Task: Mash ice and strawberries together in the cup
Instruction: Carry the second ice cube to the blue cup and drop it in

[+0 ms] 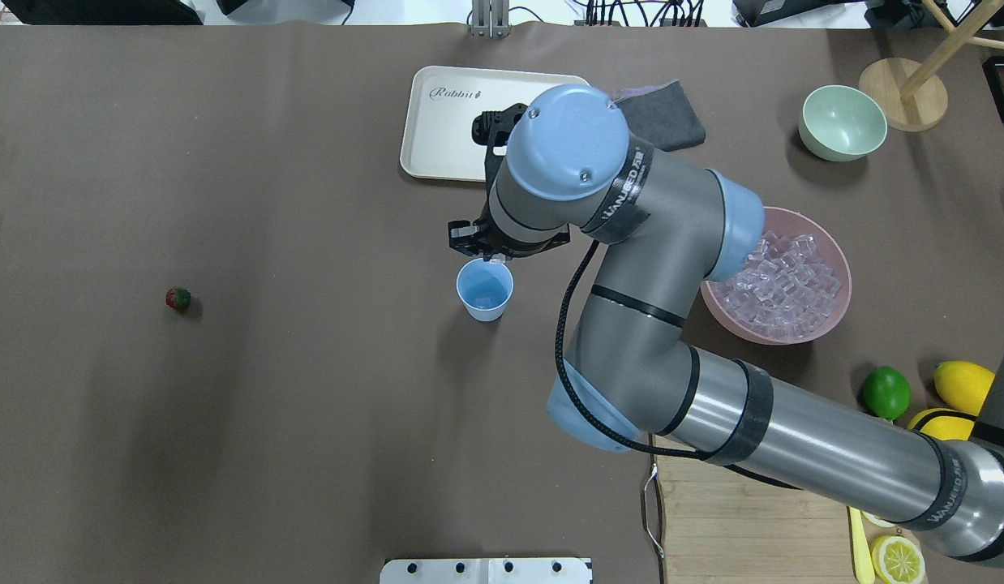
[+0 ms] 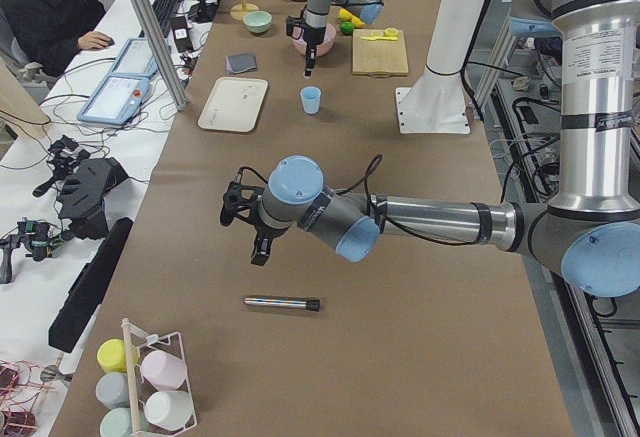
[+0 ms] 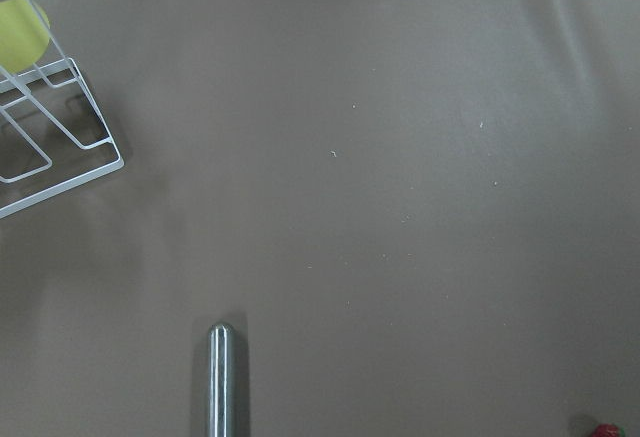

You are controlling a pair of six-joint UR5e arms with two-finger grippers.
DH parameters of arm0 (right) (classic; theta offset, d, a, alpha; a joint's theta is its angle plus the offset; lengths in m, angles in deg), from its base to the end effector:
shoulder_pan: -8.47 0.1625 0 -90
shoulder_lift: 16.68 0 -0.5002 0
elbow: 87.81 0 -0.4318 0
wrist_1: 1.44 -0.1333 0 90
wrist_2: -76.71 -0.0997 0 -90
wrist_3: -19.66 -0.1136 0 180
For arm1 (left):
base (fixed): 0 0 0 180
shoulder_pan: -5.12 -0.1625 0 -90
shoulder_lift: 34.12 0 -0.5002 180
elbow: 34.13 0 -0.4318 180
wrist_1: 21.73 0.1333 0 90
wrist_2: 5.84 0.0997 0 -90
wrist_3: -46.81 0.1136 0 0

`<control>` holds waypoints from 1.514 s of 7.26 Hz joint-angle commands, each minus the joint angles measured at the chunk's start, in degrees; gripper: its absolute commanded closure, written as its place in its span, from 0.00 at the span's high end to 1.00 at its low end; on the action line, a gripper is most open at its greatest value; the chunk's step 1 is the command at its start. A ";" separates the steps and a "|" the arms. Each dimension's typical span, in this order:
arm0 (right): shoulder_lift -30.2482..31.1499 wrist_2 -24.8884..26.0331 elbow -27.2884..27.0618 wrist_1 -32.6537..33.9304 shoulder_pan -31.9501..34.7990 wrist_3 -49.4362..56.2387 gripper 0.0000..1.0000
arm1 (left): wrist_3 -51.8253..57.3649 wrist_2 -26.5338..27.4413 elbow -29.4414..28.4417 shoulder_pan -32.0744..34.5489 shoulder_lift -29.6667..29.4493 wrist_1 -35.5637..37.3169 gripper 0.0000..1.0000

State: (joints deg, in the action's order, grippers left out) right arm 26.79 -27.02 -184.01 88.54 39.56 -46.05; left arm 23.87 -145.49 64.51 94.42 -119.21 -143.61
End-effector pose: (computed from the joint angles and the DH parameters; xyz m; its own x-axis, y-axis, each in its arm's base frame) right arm -0.6068 -0.4901 0.1504 0.6123 -0.0974 0.7846 -0.0965 0.9757 0.1965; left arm -0.0405 -0.5125 0.6345 0.5951 0.0990 -0.7975 0.2411 0.9247 0.2947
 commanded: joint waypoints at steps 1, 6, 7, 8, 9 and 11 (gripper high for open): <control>-0.68 2.22 2.15 -0.16 -1.64 -0.82 0.27 | 0.09 0.08 -0.02 0.00 0.01 -0.02 0.99; 0.56 6.87 2.86 -1.82 -5.07 -1.09 0.52 | 0.09 0.08 -0.11 0.00 0.01 -0.02 0.99; 0.73 7.14 2.69 -2.09 -5.07 -1.18 0.91 | 0.09 0.00 -0.02 -0.09 0.01 -0.02 0.99; 1.26 7.40 2.08 -2.09 -4.90 -1.09 0.98 | 0.09 0.00 -0.02 0.00 0.01 -0.02 0.99; 2.48 7.06 -0.45 -1.83 -3.94 -1.00 0.98 | 0.00 0.00 0.06 -0.09 0.01 -0.02 0.99; 13.18 3.30 -10.82 -1.48 -0.44 3.36 0.98 | 0.00 0.08 -0.20 -0.09 0.01 -0.29 0.99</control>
State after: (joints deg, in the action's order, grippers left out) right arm 34.46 -21.01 -189.54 86.96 36.70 -45.61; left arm 23.92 -145.44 64.43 94.34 -119.20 -143.77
